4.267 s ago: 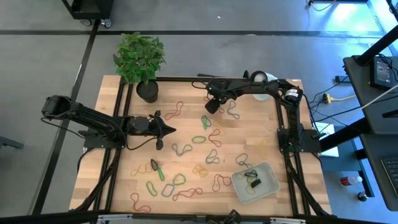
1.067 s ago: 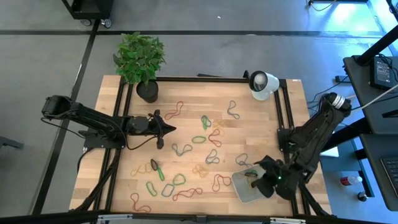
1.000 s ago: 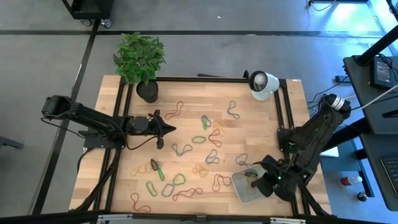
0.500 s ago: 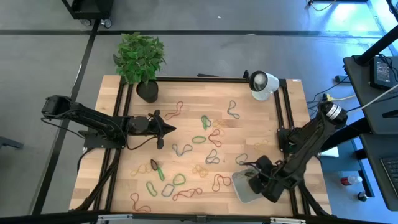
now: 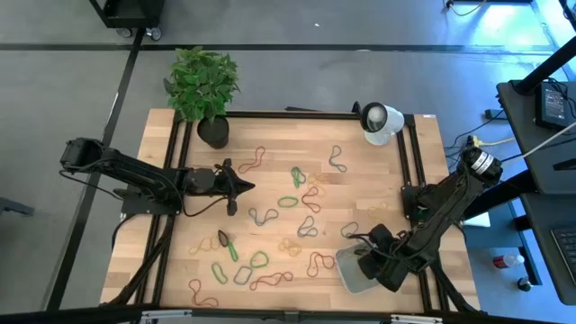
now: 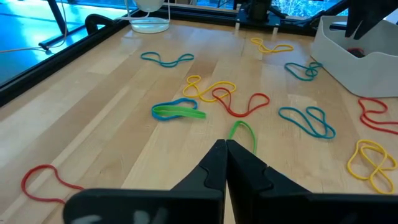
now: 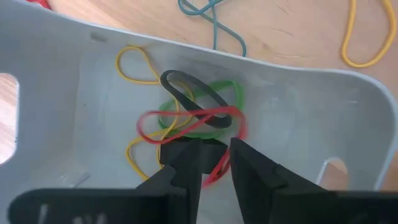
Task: Pick and place rubber bands into bin
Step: Put the red rubber band into the white bin, then put the blue rubber band into the white bin
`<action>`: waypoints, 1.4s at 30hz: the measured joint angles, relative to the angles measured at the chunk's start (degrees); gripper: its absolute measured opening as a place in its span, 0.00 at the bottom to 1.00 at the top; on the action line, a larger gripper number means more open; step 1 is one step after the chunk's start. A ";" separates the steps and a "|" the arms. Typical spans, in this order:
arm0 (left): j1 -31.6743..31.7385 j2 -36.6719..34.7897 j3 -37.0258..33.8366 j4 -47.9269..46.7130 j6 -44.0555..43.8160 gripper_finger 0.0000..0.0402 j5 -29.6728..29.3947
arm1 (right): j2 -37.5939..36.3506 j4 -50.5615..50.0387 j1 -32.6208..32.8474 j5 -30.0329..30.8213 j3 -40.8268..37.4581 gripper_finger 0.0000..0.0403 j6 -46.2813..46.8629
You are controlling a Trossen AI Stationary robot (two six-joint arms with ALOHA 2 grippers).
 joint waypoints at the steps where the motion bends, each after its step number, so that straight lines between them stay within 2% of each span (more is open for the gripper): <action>1: 0.00 0.00 0.00 0.00 0.00 0.01 0.00 | 0.00 0.01 0.00 0.00 0.00 0.23 0.00; 10: 0.00 0.00 0.00 0.00 0.00 0.00 0.00 | -0.22 -2.30 -0.64 -0.04 0.02 0.26 -2.91; 17: 0.01 0.00 0.00 0.00 -0.04 0.01 0.00 | -0.24 -5.28 -2.28 -0.09 2.54 0.19 -11.89; 25: 0.01 0.00 0.00 0.00 -0.09 0.01 -0.01 | -0.24 -13.90 -6.34 0.45 8.56 0.10 -22.98; 28: 0.01 0.00 0.00 0.00 -0.09 0.01 0.00 | -0.33 -15.65 -9.52 0.55 9.42 0.03 -30.98; 33: -0.01 0.00 0.00 0.00 -0.03 0.00 0.00 | -2.11 -14.13 -18.17 0.48 7.58 0.01 -47.21; 42: 0.01 0.02 0.00 -0.01 1.51 0.01 0.07 | -8.61 5.75 -37.33 0.68 0.27 0.00 -76.49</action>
